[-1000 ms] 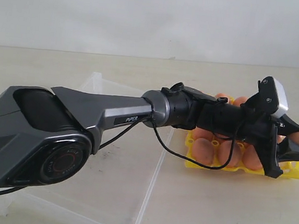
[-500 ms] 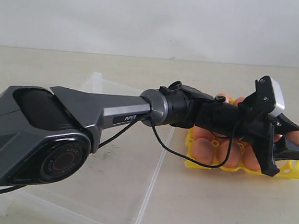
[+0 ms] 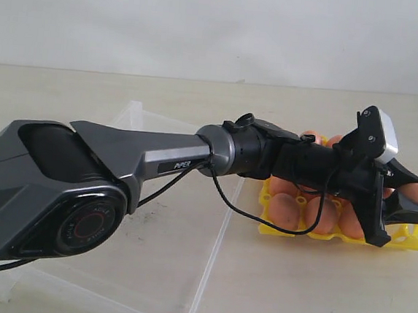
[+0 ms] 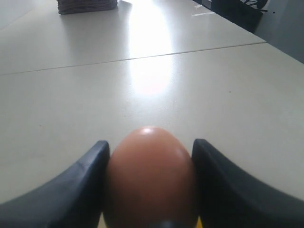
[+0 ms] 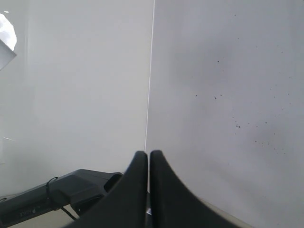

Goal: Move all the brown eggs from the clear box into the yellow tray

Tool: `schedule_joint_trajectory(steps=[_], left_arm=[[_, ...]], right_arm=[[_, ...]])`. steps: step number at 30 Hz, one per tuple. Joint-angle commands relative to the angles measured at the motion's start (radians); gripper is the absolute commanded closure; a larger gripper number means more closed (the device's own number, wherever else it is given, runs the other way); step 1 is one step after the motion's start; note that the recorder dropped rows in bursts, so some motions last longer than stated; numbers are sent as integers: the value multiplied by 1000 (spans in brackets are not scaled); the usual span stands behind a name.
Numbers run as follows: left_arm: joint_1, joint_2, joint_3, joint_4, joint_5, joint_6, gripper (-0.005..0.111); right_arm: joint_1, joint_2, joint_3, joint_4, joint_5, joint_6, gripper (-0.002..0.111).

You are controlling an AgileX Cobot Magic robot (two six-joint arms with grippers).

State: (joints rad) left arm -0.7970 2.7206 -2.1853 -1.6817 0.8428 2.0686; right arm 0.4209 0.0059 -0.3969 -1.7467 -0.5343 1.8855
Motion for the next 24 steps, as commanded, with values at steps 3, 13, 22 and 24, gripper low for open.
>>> schedule_joint_trajectory(steps=[3,13,22,24], left_arm=[[-2,30,10,41,3,-12,86],[-2,30,10,18,-4,-12,75],[-2,30,10,18,-4,-12,75],[-2,30,10,18,-2,-12,75]], right_arm=[[-2,-6,-3,2,-1,-12,108],[-2,-6,-3,2,-1,-12,108],[-2,-6,-3,2,-1,-12,108],[-2,-6,-3,2,-1,-12,108]])
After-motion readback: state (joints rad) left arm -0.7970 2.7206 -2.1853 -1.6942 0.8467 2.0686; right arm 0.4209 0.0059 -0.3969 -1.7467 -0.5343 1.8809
